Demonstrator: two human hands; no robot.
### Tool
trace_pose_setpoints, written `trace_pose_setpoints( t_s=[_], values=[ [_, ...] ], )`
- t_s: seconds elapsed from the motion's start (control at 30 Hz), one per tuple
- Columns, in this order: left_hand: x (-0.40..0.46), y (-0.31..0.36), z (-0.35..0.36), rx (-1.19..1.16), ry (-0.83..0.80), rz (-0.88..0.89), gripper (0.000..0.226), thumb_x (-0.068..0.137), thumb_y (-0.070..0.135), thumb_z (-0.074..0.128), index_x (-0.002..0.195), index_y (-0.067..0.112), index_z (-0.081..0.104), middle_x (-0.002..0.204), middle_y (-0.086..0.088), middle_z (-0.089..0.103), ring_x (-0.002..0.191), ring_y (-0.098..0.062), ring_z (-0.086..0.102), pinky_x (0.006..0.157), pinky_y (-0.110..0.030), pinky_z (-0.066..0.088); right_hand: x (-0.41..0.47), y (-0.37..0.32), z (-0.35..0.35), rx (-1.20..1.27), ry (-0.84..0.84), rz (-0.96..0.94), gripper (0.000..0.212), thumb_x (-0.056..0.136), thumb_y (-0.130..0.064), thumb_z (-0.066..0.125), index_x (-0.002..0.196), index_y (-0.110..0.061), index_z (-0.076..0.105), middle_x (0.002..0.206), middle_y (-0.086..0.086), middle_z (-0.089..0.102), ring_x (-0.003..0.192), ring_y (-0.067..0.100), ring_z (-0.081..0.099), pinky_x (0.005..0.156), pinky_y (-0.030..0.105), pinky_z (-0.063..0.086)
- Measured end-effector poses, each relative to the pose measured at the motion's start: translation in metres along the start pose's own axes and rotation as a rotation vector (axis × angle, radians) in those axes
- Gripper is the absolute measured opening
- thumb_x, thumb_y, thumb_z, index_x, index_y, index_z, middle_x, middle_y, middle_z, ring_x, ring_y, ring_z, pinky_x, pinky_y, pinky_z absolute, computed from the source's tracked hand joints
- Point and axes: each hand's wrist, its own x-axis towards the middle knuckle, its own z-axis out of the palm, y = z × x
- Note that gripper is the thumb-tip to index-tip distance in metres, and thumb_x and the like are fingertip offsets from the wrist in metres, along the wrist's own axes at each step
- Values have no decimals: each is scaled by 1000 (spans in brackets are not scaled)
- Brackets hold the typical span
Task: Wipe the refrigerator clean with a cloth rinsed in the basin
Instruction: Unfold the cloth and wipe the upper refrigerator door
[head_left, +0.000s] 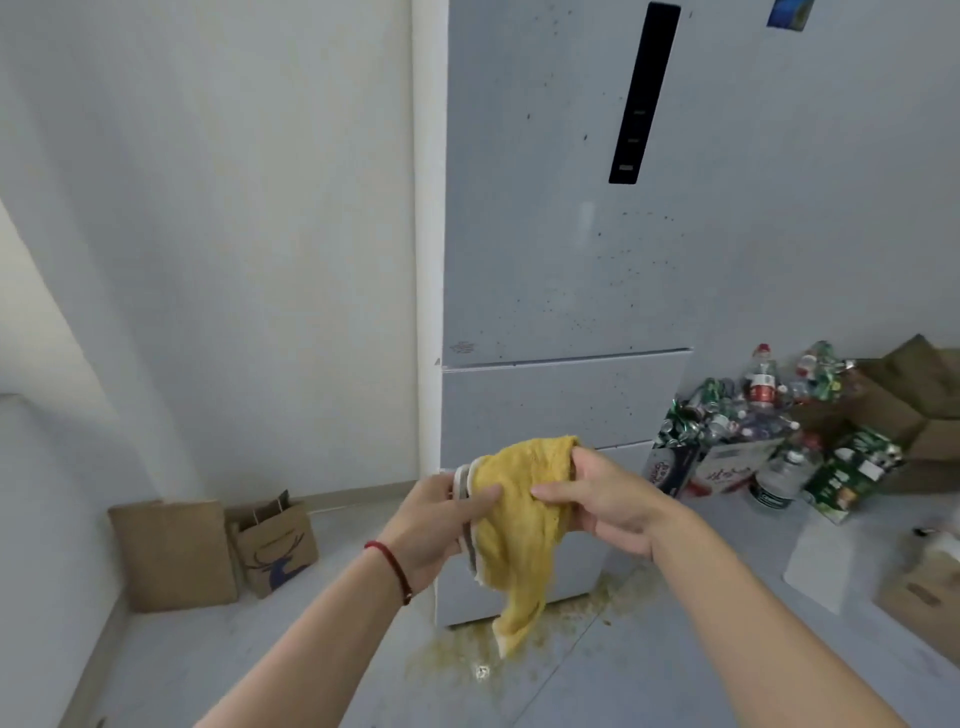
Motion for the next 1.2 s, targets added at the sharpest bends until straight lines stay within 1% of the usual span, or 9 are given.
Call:
trace_pose_setpoints(
  t_s=[0.2,0.3,0.43,0.53,0.63,0.8,0.93,1.07,1.2],
  values=[
    [18,7,26,241,224,177,29,85,31,82,88,2,77,91,-19,77,90,-38,74,85,-50,59,-15,7,-45,-151,201,-34,46,90,-9,78,132,-5,60,110,14,78,99,30,77,88,51,63],
    [31,14,54,265,245,277,30,94,33,72,94,3,73,89,-15,76,84,-31,73,85,-49,59,-19,10,-63,-116,318,-173,83,79,-34,87,146,-26,40,115,12,75,100,25,77,90,50,62],
    [50,31,81,222,194,377,29,103,36,58,99,7,60,85,-13,69,81,-27,69,77,-45,57,-33,14,-86,113,38,-227,93,86,-6,80,146,-55,28,131,17,66,113,35,71,87,53,62],
    [67,31,101,520,388,543,32,106,38,50,87,13,44,68,-2,50,63,-16,48,59,-37,42,-33,14,-105,-122,97,-349,80,90,-6,78,145,-50,40,123,18,64,106,32,72,84,45,63],
    [80,30,117,556,472,618,31,106,38,50,87,14,46,67,-3,53,61,-15,48,56,-40,43,-34,6,-130,-232,176,-452,57,91,-12,78,135,-41,55,114,16,64,102,24,73,88,46,62],
    [83,50,139,404,156,507,33,100,37,60,98,4,57,81,-7,63,75,-23,63,72,-46,54,-37,0,-168,199,46,-337,44,95,-26,69,137,-35,59,87,10,73,81,27,70,82,45,56],
    [81,70,154,563,54,480,34,96,32,64,102,-1,60,88,-10,66,84,-22,66,81,-47,57,-26,2,-186,280,-9,-276,40,96,-25,67,136,-26,66,117,16,75,104,34,70,93,46,53],
    [87,82,159,599,255,463,23,88,17,80,103,8,66,92,-9,78,89,-24,76,88,-46,61,-23,-13,-204,48,188,-487,38,87,-15,81,124,-20,74,111,0,79,108,18,74,89,26,59],
    [95,92,171,617,330,445,56,81,14,86,122,28,51,84,-7,78,80,-19,75,83,-37,60,-15,-40,-220,-444,304,-555,37,89,-22,81,123,-34,71,105,-15,73,93,6,69,78,13,52]
  ],
)
